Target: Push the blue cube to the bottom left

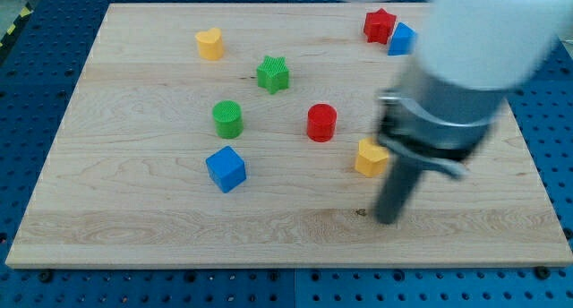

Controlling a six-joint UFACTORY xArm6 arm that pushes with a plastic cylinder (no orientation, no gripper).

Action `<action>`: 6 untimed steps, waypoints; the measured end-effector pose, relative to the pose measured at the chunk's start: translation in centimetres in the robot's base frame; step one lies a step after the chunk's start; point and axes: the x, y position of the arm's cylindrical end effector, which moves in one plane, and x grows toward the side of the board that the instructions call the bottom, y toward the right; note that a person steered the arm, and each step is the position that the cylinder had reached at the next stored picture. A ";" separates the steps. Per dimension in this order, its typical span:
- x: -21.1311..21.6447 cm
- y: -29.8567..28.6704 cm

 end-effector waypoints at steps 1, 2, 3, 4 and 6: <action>-4.6 -7.3; -6.5 -8.5; -4.6 -10.5; -2.6 -14.7; -4.9 -15.8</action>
